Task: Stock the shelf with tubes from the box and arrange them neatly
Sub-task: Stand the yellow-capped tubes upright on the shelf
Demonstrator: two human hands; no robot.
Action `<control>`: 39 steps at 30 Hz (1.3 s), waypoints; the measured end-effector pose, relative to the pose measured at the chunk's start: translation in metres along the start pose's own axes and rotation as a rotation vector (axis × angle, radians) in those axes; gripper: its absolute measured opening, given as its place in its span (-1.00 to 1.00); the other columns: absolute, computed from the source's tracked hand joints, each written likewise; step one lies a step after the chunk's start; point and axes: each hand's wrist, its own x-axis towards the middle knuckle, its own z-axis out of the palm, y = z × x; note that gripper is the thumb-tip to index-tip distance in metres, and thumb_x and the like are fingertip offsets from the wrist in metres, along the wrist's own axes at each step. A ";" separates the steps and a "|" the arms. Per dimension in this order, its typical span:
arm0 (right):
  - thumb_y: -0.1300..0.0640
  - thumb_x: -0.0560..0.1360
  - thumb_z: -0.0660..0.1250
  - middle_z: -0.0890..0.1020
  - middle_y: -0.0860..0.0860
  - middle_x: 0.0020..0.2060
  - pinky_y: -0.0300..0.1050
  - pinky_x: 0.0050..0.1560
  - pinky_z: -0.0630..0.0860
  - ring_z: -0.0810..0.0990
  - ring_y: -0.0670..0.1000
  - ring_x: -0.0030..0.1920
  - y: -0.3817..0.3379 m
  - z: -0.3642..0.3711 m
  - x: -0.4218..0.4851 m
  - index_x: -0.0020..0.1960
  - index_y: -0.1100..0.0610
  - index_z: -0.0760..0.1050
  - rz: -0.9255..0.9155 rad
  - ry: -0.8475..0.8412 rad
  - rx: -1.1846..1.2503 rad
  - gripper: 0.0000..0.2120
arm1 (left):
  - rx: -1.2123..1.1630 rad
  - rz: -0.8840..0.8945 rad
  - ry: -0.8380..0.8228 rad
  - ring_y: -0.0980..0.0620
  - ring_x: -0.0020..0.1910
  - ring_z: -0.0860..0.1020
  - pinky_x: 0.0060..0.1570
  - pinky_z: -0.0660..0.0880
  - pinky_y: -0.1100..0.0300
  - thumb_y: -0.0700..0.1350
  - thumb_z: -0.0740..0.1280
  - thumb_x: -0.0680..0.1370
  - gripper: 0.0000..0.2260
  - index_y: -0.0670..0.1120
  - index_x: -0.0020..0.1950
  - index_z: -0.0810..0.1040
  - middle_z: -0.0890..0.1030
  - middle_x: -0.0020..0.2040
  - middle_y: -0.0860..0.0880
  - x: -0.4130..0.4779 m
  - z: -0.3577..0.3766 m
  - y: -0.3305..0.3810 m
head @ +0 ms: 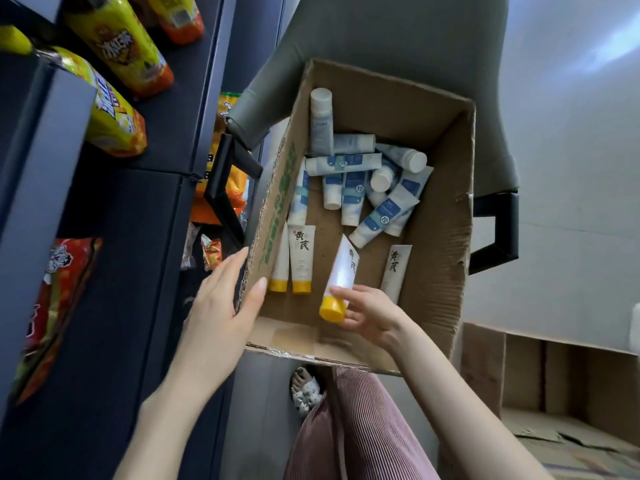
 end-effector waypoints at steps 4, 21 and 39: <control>0.13 0.39 0.49 0.65 0.00 0.06 -0.25 -0.07 0.57 0.65 -0.10 0.00 0.010 0.024 -0.049 0.27 0.06 0.47 -0.336 -0.025 -0.271 -0.52 | -0.204 -0.056 -0.056 0.35 0.28 0.33 0.25 0.23 0.31 0.15 0.19 0.55 -0.51 0.16 0.48 0.22 0.37 0.29 0.30 0.002 0.011 0.012; -0.16 0.26 0.53 0.35 -0.14 0.33 -0.28 0.28 0.29 0.33 -0.24 0.30 0.007 0.039 -0.073 0.42 -0.04 0.22 -0.604 -0.070 -0.807 -0.16 | -0.718 -0.102 0.148 0.22 -0.09 0.64 -0.23 0.51 0.43 -0.04 0.38 0.43 -0.86 0.04 -0.02 0.60 0.69 -0.10 0.18 0.006 0.004 0.009; 0.28 0.46 0.35 0.07 0.17 0.46 0.11 0.35 0.24 0.18 0.25 0.40 -0.006 -0.019 0.068 0.52 0.17 -0.07 -0.123 0.804 -0.505 -0.20 | -0.714 -0.173 0.176 0.21 -0.09 0.64 -0.23 0.53 0.41 0.02 0.39 0.37 -0.79 0.06 -0.01 0.61 0.70 -0.10 0.15 0.007 0.009 -0.002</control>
